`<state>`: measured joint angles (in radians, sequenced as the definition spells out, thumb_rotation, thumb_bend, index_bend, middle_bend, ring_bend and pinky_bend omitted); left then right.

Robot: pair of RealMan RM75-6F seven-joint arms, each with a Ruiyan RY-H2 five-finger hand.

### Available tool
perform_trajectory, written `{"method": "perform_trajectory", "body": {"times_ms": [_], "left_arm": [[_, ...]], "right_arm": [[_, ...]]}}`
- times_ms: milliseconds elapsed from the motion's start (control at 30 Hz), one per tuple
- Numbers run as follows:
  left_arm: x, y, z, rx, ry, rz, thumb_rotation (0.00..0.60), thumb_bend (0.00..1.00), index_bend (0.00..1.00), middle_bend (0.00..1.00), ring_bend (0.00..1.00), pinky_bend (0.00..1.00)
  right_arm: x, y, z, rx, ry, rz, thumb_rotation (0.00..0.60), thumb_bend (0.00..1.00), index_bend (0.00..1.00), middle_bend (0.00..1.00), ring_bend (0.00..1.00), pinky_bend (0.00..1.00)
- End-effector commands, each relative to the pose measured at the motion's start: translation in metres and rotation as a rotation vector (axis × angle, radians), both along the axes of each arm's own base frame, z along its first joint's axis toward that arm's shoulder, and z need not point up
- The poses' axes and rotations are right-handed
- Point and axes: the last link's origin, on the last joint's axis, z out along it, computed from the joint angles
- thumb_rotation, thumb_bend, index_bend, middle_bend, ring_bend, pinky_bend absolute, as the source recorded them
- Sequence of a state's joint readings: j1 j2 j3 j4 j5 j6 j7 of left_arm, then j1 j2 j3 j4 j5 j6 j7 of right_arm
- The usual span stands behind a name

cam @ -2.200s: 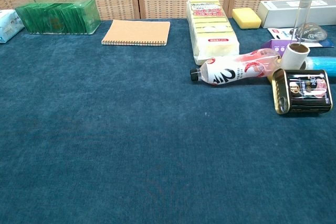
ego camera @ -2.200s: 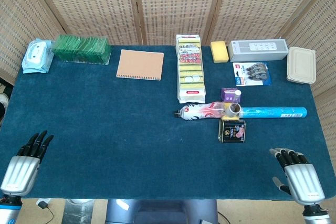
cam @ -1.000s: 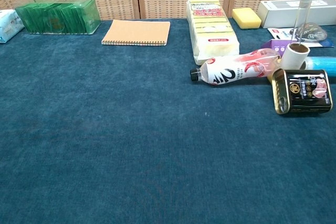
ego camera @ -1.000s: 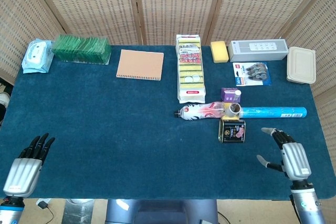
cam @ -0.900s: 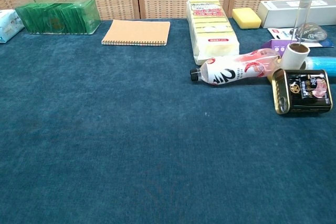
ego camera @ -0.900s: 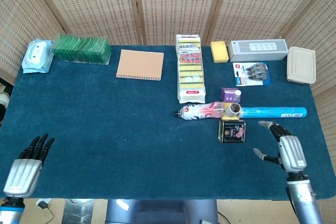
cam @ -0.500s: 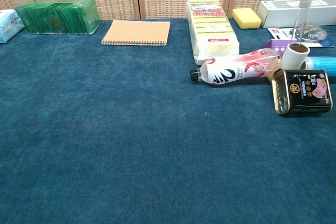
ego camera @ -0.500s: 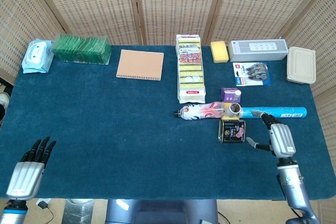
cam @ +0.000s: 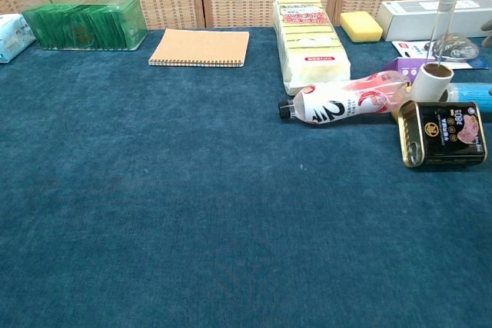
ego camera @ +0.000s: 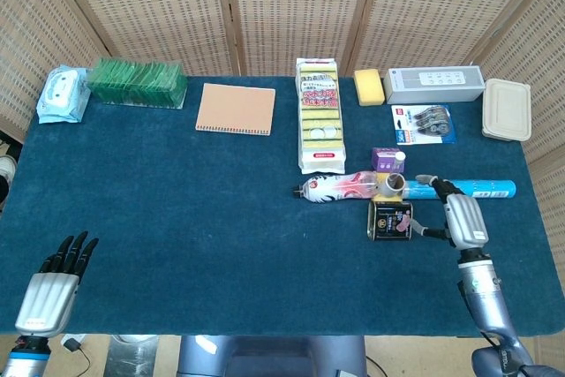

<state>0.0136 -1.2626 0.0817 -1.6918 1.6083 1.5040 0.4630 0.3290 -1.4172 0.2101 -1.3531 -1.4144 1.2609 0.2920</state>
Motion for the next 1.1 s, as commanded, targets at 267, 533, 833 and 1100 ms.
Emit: {"method": "perform_trajectory", "body": {"times_ms": [267,533,833,1100], "left_arm": [[0.000,0.000,-0.003,-0.017,0.005,-0.001,0.600,0.21,0.04,0.03,0.04,0.25],[0.001,0.000,-0.005,-0.026,0.013,-0.004,0.600,0.21,0.04,0.04,0.04,0.25],[-0.001,0.000,-0.004,-0.025,0.013,0.005,0.600,0.21,0.04,0.04,0.05,0.25],[0.001,-0.001,-0.006,-0.040,0.013,0.001,0.600,0.21,0.04,0.04,0.04,0.25]], "right_arm": [[0.004,-0.018,0.000,-0.002,0.014,-0.028,0.600,0.23,0.24,0.31,0.29,0.36],[0.006,-0.023,0.004,-0.007,0.028,-0.040,0.600,0.22,0.24,0.31,0.29,0.36],[0.009,-0.038,0.006,-0.009,0.008,-0.060,0.600,0.23,0.24,0.32,0.30,0.36],[0.018,-0.049,-0.004,0.020,0.011,-0.072,0.600,0.23,0.24,0.32,0.30,0.36]]}}
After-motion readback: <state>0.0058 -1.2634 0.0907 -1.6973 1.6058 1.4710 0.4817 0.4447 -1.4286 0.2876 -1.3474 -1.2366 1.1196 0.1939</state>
